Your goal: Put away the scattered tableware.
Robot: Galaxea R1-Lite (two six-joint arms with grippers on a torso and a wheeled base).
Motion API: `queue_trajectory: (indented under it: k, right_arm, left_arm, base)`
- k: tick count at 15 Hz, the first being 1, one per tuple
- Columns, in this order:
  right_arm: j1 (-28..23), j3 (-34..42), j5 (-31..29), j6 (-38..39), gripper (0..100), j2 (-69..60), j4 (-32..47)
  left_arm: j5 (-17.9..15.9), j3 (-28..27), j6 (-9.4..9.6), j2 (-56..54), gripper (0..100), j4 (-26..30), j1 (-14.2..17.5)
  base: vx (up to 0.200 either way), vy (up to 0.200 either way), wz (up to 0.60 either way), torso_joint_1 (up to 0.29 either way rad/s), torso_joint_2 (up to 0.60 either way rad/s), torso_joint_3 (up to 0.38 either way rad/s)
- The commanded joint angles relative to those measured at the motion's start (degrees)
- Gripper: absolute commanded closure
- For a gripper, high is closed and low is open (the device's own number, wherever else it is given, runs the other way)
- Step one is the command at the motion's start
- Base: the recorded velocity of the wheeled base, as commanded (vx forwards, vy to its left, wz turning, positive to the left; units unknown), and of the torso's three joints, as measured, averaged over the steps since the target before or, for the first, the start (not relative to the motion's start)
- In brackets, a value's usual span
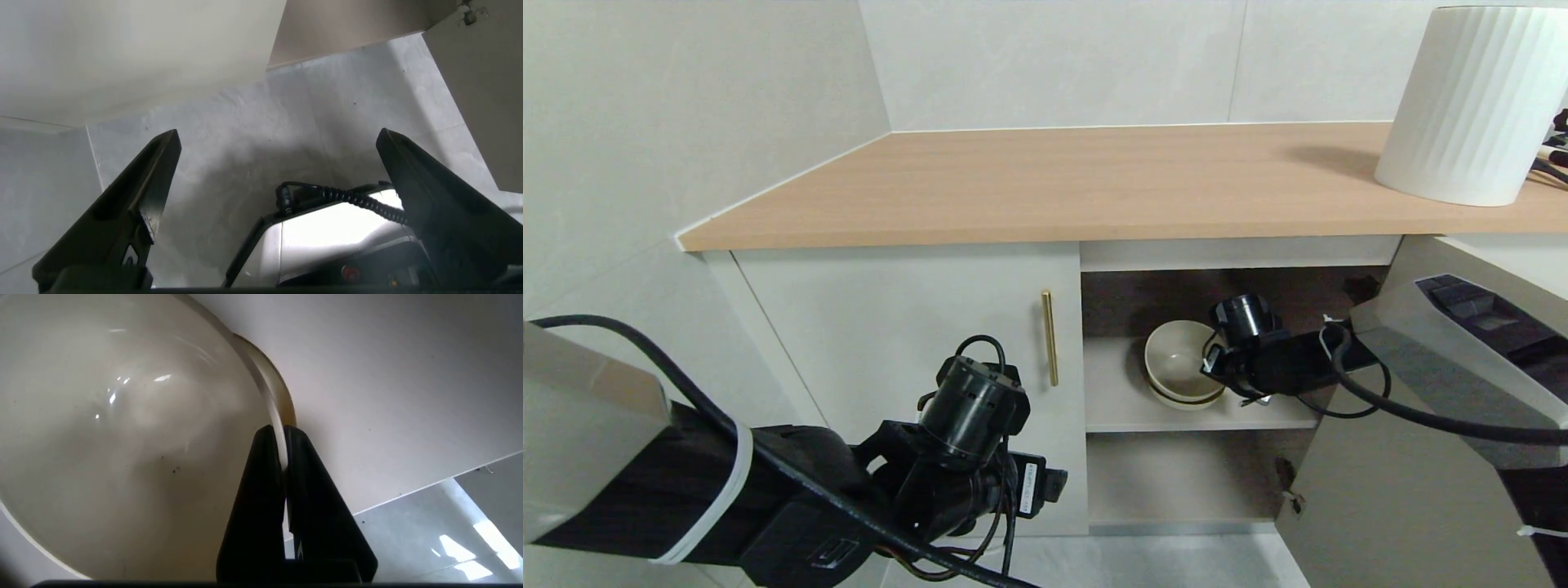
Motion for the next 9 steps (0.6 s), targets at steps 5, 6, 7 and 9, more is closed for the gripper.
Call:
queue_trajectory:
  k: [5, 6, 7, 9]
  right_arm:
    - [0.32, 0.51, 0.49, -0.08, 0, -0.27, 0.05]
    - [0.67, 0.68, 0.49, -0.08, 0, -0.45, 0.05]
    - [0.67, 0.68, 0.49, -0.08, 0, -0.45, 0.05]
    - [1.20, 1.21, 0.58, 0.00, 0, -1.50, 2.16]
  left_arm:
    - [0.01, 0.01, -0.03, -0.03, 0, -0.01, -0.01]
    - [0.01, 0.01, -0.03, -0.03, 0, -0.01, -0.01]
    - [0.01, 0.01, -0.03, -0.03, 0, -0.01, -0.01]
    - [0.01, -0.08, -0.03, -0.03, 0, -0.01, -0.01]
  base:
    - [0.000, 0.000, 0.00, 0.000, 0.00, 0.000]
    - [0.000, 0.000, 0.00, 0.000, 0.00, 0.000]
    - [0.000, 0.000, 0.00, 0.000, 0.00, 0.000]
    - [0.000, 0.000, 0.00, 0.000, 0.00, 0.000]
